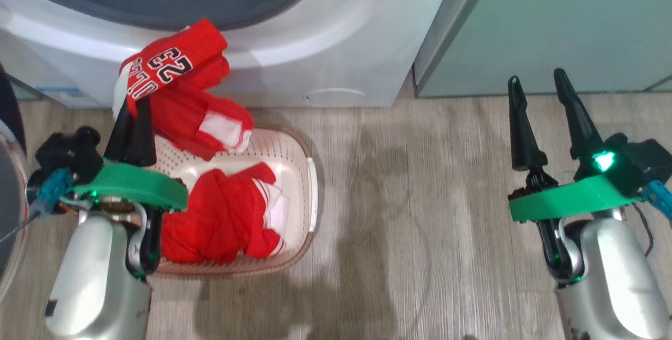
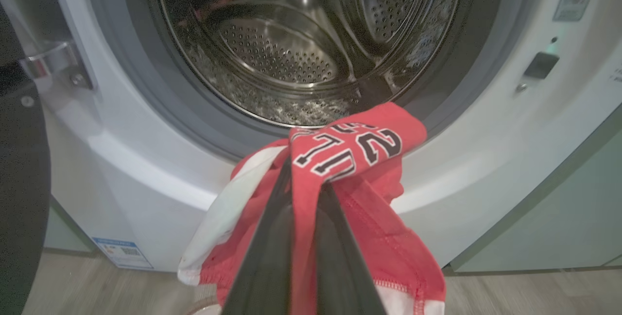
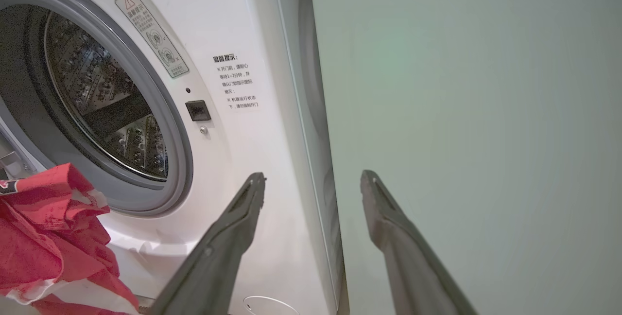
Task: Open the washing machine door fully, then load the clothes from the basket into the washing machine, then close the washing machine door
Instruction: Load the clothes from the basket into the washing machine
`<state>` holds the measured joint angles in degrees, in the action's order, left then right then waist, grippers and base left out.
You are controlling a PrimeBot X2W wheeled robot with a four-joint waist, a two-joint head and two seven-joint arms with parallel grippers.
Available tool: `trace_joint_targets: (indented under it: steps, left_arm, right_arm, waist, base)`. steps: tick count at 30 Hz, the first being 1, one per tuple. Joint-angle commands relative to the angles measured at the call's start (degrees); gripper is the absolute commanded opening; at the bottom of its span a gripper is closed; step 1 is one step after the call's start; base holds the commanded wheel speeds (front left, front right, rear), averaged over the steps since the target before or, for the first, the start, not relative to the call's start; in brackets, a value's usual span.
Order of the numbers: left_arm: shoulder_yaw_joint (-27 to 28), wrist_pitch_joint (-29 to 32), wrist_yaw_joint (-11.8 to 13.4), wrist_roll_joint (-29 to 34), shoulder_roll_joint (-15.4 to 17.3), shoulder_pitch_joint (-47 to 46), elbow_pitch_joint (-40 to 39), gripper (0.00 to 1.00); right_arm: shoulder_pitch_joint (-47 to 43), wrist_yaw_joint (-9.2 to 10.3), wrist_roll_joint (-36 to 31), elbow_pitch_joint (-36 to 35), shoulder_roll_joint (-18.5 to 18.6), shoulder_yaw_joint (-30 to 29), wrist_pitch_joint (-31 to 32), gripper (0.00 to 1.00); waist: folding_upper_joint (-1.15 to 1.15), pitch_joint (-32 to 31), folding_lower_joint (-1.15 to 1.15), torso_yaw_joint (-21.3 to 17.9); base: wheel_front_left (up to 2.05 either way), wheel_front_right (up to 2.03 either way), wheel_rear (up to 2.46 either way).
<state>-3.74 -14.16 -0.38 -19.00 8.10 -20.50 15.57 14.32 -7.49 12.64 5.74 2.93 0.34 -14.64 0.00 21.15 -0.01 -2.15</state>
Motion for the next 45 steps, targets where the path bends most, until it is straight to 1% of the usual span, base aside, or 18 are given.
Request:
trace_joint_targets:
  steps: [1,4,11,15,30,45]
  left_arm:
    - [1.61,0.37,0.31,0.42,1.43,0.99,-3.89,0.00]
    - [1.21,1.59,0.67,0.42,1.53,3.79,-7.29,0.00]
    - [0.35,4.12,2.60,1.32,1.66,10.57,-14.51,0.00]
    - [-0.50,5.66,3.20,1.93,1.92,13.48,-17.63,0.00]
    - [-1.94,8.23,4.08,1.77,2.32,19.55,-21.51,0.00]
    - [-2.53,8.77,4.61,1.31,2.59,20.28,-21.96,0.00]
  right_arm:
    - [-1.00,0.00,-0.16,-1.44,-0.05,0.92,-0.32,1.00]
    - [-2.07,0.00,0.05,-1.07,-0.05,0.80,-0.14,1.00]
    - [-5.50,0.00,0.06,-1.02,-0.05,0.01,0.86,1.00]
    - [-7.32,0.00,0.21,-1.66,-0.05,-0.24,1.92,1.00]
    - [-12.33,0.00,-0.16,-4.23,-0.05,-1.13,4.66,1.00]
    - [-13.02,0.00,0.06,-5.23,-0.05,-0.63,5.90,1.00]
  waist:
    - [0.00,-2.34,0.01,0.05]
    - [0.00,-4.39,0.01,-0.15]
    - [0.00,-9.01,0.01,-0.23]
    - [0.00,-11.05,0.01,-0.17]
    - [0.00,-16.33,0.01,-0.77]
    - [0.00,-17.02,0.01,-0.39]
  base:
    - [0.00,0.00,0.00]
    - [0.00,0.00,0.00]
    - [0.00,0.00,0.00]
    - [0.00,0.00,0.00]
    - [0.00,0.00,0.00]
    - [0.00,0.00,0.00]
